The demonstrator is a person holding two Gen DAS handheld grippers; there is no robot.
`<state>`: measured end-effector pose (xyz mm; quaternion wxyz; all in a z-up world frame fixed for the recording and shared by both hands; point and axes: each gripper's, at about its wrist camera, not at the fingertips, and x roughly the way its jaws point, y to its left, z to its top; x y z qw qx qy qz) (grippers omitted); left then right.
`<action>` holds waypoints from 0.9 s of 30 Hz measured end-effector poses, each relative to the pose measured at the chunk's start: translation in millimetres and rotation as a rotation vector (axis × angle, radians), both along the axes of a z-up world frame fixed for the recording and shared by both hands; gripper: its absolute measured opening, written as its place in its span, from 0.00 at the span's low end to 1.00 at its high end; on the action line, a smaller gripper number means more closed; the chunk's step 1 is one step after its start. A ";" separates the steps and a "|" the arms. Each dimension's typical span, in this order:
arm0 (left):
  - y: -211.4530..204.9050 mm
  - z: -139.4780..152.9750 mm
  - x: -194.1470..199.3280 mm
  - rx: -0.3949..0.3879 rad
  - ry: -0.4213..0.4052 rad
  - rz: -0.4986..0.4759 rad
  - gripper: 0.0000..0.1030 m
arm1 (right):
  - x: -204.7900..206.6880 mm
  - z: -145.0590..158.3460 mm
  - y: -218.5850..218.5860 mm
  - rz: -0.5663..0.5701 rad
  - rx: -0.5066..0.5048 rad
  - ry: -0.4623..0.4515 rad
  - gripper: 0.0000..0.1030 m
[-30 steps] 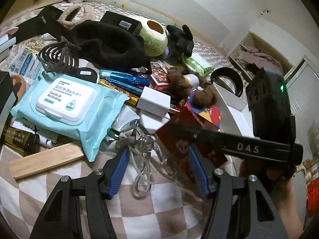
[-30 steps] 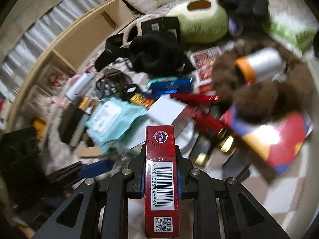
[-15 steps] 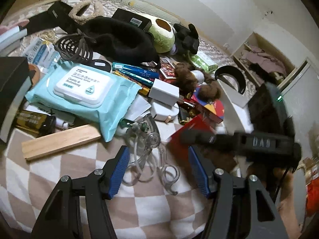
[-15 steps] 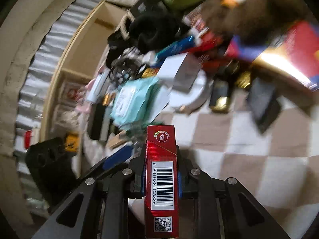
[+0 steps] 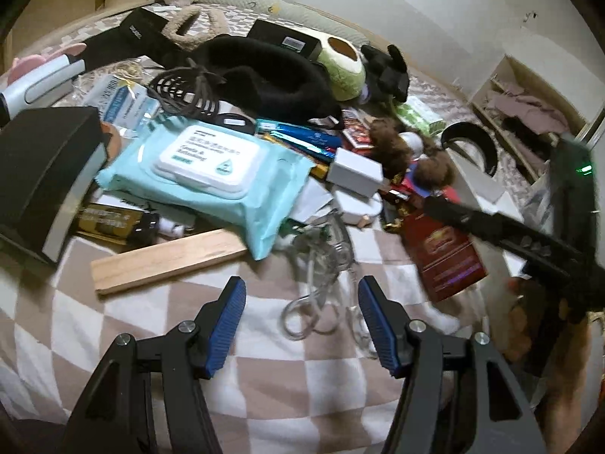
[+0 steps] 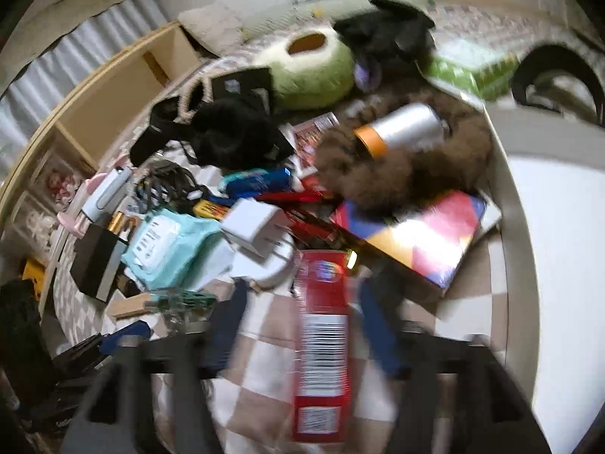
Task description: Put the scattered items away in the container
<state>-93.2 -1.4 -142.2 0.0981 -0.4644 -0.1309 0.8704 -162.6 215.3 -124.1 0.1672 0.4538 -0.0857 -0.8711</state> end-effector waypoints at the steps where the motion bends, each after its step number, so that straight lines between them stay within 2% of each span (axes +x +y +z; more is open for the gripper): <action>1: -0.2 0.1 1.5 -0.007 -0.002 -0.002 0.60 | 3.2 4.7 -0.6 0.005 0.010 0.028 0.65; 3: 0.4 0.3 4.7 -0.013 -0.005 -0.013 0.60 | 9.1 13.8 0.6 0.018 0.017 0.082 0.61; 4: 1.5 0.1 6.1 -0.018 -0.006 -0.020 0.60 | 12.4 18.8 -1.1 0.027 0.025 0.111 0.53; 7: 4.5 -0.3 8.4 -0.039 -0.004 -0.033 0.60 | 19.1 27.1 -14.9 0.036 0.094 0.193 0.52; 9: 5.0 -1.1 8.0 -0.041 -0.006 -0.040 0.60 | 20.4 28.1 -23.2 0.066 0.108 0.214 0.52; 13: -0.4 -2.8 6.3 -0.003 -0.022 -0.028 0.60 | 12.9 17.3 -30.5 0.158 -0.021 0.111 0.52; 15: -1.6 -1.8 7.0 0.010 -0.023 -0.028 0.60 | 11.5 11.9 -38.0 0.208 -0.044 0.073 0.46; 16: -1.6 -1.7 7.4 0.009 -0.025 -0.029 0.60 | 10.2 9.0 -42.8 0.228 -0.047 0.055 0.41; 18: -1.5 -1.8 8.1 0.005 -0.029 -0.030 0.60 | 5.9 1.8 -54.1 0.259 -0.043 0.014 0.38; 20: -2.6 -3.0 7.9 0.003 -0.035 -0.026 0.60 | 0.4 -7.9 -66.6 0.299 -0.037 -0.036 0.30; 23: -5.8 -4.8 7.1 0.011 -0.045 -0.017 0.60 | -1.4 -21.2 -80.8 0.346 -0.034 -0.099 0.25; 27: -10.0 -4.7 6.4 0.031 -0.048 -0.006 0.60 | 8.8 -16.3 -89.4 0.360 0.022 -0.061 0.21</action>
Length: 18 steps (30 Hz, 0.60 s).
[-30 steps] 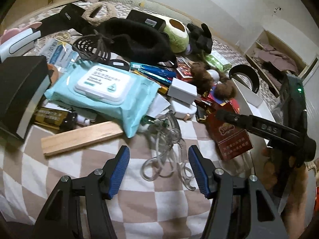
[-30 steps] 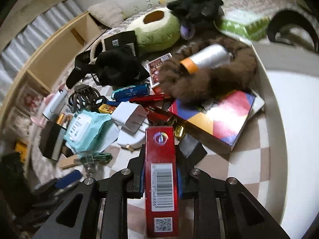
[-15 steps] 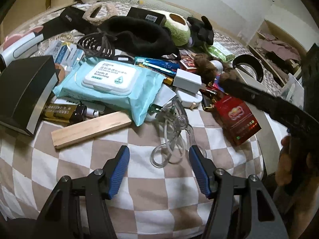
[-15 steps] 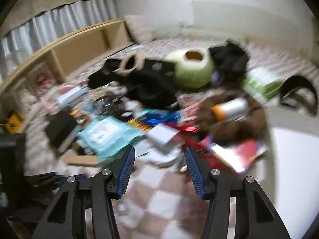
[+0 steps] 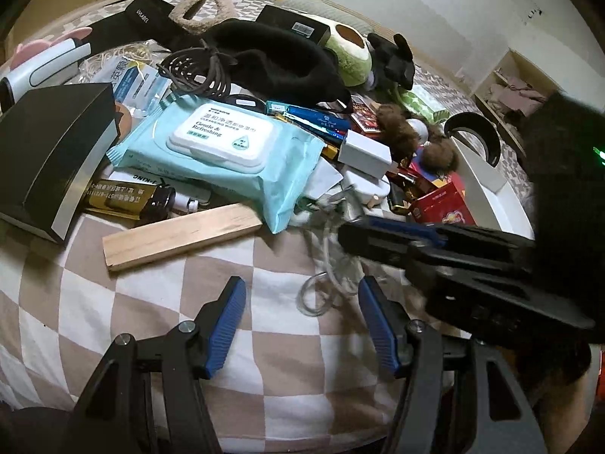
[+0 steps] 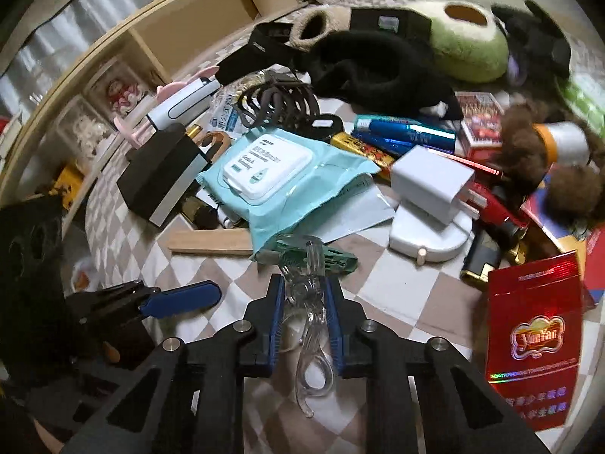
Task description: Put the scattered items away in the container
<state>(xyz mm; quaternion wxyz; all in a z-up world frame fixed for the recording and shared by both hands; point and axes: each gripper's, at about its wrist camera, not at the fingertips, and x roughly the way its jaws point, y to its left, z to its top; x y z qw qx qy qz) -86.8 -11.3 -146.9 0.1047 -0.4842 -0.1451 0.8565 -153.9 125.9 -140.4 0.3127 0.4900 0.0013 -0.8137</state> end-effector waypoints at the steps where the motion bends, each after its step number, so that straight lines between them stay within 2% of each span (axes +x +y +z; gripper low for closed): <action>1: -1.1 0.3 0.1 0.003 0.001 0.003 0.60 | 4.3 5.8 0.7 -0.003 0.008 0.029 0.20; 4: -3.9 1.2 -0.1 0.015 0.004 0.013 0.60 | 18.7 31.4 4.4 -0.020 0.054 0.158 0.19; 7: -5.0 2.3 0.2 0.021 0.009 0.018 0.60 | 35.8 61.7 6.4 -0.051 0.148 0.352 0.19; 9: -5.5 3.1 0.2 0.026 0.013 0.018 0.60 | 40.6 72.7 8.8 -0.064 0.181 0.417 0.19; 11: -5.8 5.1 0.8 0.038 0.026 0.014 0.60 | 44.2 82.1 14.8 -0.083 0.160 0.451 0.19; 13: -6.0 7.4 1.5 0.052 0.041 0.010 0.60 | 43.1 84.4 19.1 -0.082 0.127 0.436 0.19; 18: 1.4 18.2 4.4 0.081 0.119 -0.034 0.60 | 26.1 61.8 29.0 -0.080 0.007 0.251 0.19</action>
